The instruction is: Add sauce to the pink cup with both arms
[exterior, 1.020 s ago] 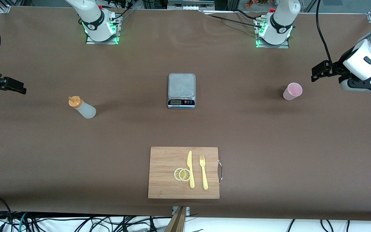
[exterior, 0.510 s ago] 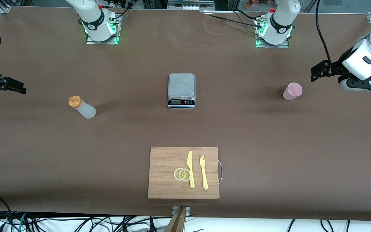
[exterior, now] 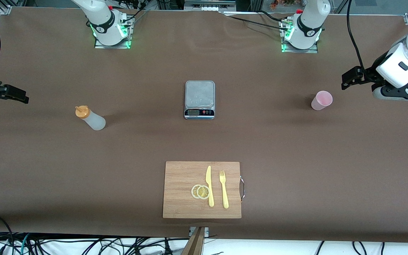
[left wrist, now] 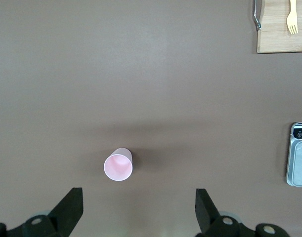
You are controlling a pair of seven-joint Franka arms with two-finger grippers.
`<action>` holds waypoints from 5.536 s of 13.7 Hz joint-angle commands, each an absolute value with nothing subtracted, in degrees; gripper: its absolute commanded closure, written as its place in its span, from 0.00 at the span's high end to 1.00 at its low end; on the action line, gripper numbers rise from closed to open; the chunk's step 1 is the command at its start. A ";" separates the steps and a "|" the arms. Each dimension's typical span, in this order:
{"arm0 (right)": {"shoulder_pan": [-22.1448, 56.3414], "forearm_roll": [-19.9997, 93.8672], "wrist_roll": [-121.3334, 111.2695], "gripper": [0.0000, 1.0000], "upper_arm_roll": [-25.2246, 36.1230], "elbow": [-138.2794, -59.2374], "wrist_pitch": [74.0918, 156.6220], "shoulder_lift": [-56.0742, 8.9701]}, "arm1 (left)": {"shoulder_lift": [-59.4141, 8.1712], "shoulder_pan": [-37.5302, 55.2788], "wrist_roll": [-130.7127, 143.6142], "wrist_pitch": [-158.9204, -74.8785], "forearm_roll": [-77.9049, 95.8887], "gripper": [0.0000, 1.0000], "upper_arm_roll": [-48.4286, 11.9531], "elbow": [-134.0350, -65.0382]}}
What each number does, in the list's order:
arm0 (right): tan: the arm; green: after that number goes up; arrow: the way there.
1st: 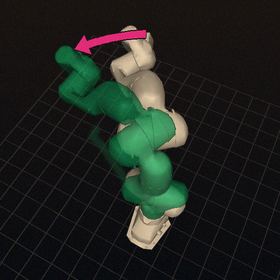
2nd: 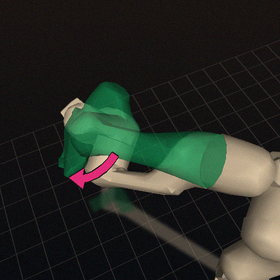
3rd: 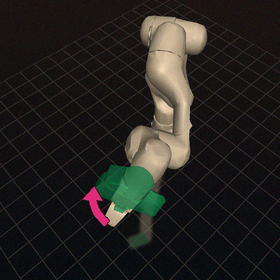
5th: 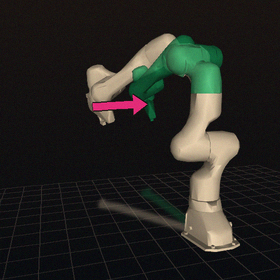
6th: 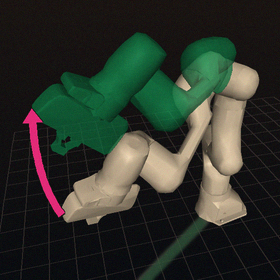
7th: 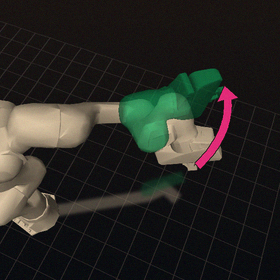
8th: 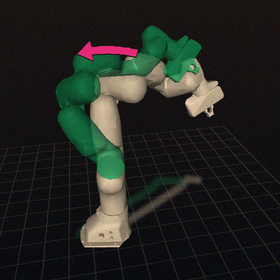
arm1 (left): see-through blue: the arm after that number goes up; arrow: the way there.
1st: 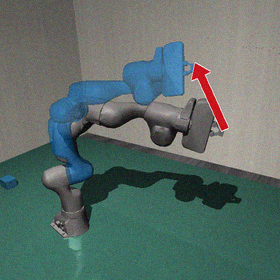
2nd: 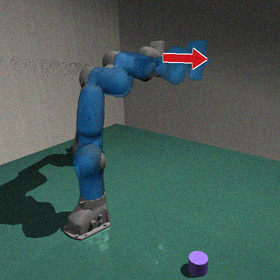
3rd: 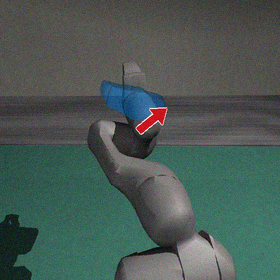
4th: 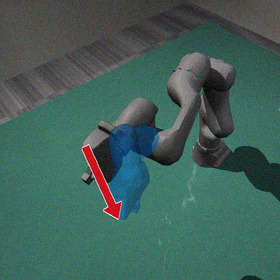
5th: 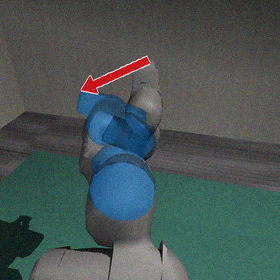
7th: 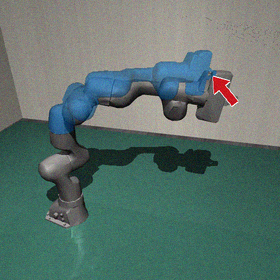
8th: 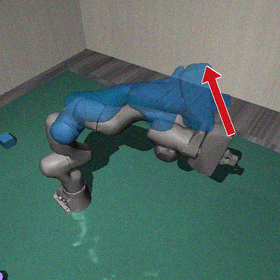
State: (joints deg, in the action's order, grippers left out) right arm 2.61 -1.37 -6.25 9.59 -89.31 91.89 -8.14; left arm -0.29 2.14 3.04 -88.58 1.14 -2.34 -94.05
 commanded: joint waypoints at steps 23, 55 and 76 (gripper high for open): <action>2.29 -1.14 -5.62 1.00 9.67 -87.71 91.05 -8.79 | -0.08 -4.39 -12.26 -87.55 1.06 1.00 -2.20 -102.02; 2.37 -1.23 -5.80 1.00 9.67 -87.71 91.05 -9.05 | -3.00 -10.90 -25.40 -136.07 -6.07 0.00 -2.29 -142.13; 2.64 -1.14 -5.01 1.00 9.76 -88.07 91.05 -9.84 | -28.37 11.58 43.04 -117.32 5.28 0.00 -31.90 -96.59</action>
State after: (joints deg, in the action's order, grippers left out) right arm 2.50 -1.37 -6.18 9.79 -89.20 91.86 -8.70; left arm -24.32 8.32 38.11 -115.88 5.74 -32.43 -98.91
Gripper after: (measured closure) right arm 0.000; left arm 0.965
